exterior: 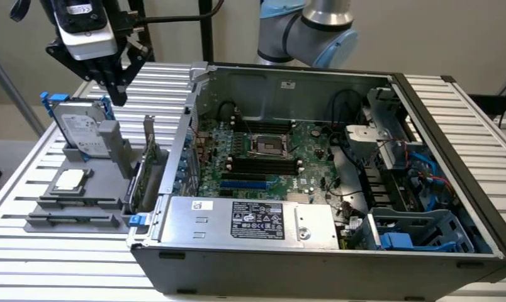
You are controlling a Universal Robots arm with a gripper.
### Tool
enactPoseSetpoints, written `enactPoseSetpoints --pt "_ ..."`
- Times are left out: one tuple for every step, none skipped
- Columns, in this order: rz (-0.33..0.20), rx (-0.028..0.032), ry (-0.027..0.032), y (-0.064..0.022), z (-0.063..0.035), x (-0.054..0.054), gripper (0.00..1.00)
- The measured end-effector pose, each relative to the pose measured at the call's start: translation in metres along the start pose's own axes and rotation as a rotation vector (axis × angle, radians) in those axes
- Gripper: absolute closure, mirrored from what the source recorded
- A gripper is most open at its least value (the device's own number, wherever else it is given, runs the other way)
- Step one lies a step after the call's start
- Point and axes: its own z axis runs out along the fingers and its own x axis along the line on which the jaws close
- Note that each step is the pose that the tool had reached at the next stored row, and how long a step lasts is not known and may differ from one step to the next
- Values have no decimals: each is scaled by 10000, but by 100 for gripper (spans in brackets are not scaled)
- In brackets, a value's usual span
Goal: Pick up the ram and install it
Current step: 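Reach for the ram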
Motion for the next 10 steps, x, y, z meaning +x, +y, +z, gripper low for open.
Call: enactPoseSetpoints --pt "0 0 4 -19 0 11 89" --pt "0 0 7 -39 1 23 89" --pt "1 1 10 -58 1 34 89" --pt "1 1 13 -76 1 45 89" --pt "1 1 16 -95 1 55 89" --pt "0 1 19 -114 1 65 89" --pt "1 2 22 -133 1 77 89" --pt "1 2 24 -151 1 88 89" --pt "1 2 26 -171 1 99 89" --pt "1 2 28 -189 1 110 89"
